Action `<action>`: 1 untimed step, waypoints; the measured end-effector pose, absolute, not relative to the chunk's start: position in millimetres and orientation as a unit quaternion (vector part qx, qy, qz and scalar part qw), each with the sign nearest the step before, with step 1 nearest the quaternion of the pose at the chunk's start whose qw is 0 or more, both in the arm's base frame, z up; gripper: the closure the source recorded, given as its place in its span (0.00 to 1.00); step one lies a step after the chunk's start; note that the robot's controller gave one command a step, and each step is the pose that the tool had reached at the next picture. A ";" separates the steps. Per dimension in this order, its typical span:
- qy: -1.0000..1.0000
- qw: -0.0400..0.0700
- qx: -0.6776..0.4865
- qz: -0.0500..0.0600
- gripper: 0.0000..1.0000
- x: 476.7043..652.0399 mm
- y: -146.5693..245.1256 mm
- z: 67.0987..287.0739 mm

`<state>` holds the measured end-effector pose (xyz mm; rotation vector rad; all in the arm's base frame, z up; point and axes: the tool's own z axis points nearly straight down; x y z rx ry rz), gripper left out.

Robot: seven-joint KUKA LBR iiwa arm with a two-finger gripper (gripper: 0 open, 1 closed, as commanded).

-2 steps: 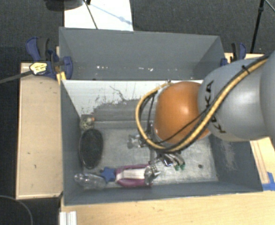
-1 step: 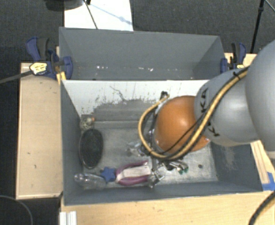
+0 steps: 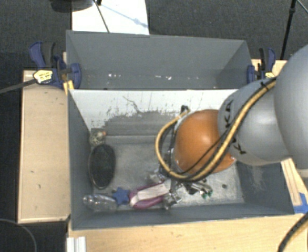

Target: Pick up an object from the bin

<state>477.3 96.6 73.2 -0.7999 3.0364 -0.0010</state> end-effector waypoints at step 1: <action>0.966 0.005 -0.260 0.000 1.00 503.9 94.8 260.6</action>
Offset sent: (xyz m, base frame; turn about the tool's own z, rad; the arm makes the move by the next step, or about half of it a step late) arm 0.0243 -0.0020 0.1834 -0.0136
